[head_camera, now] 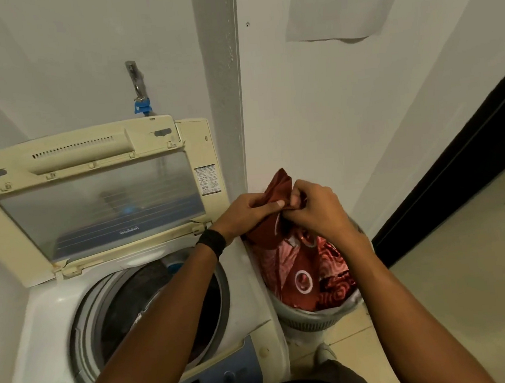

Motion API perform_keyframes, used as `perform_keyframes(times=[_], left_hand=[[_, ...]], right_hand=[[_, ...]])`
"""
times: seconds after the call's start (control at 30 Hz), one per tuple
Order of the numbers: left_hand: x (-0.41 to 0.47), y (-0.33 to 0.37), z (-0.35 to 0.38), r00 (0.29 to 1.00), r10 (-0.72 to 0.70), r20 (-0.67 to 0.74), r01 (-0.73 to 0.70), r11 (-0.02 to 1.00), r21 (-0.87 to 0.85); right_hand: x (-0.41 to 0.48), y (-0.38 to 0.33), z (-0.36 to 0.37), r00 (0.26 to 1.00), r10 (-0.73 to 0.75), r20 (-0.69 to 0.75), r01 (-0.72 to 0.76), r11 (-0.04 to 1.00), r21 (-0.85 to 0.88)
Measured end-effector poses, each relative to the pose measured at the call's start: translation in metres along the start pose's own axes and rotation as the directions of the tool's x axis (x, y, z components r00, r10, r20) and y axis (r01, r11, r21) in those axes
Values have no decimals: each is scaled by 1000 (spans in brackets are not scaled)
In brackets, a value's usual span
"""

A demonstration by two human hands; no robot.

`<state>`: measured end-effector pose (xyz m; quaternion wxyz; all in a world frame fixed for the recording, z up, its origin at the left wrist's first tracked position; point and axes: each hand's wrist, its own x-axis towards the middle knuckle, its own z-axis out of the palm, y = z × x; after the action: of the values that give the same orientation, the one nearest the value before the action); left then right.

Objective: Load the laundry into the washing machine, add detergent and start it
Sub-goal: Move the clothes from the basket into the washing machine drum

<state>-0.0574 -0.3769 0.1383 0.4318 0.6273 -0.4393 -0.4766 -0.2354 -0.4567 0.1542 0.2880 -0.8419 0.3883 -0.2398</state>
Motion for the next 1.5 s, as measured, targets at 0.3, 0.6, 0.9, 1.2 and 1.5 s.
perform_keyframes(times=[0.3,0.6,0.9,1.2,1.5], left_hand=[[2,3,5,998,33,-58,-22,984,179],[8,4,-24,915,61,-400,-17,994,111],[4,-7,0,814,66,-577,48,982,181],[0,1,18,868,-134,-478,30,975,-219],[1,1,0,945,-172,-279,140,981,-132]], right_hand=[[-7,9,14,995,30,-96,-21,996,88],[-37,76,18,962,125,242,-110,991,-74],[5,7,-22,964,132,-232,-110,988,104],[-17,-23,32,982,-188,-20,181,965,-189],[-33,-12,52,959,-206,197,238,959,-155]])
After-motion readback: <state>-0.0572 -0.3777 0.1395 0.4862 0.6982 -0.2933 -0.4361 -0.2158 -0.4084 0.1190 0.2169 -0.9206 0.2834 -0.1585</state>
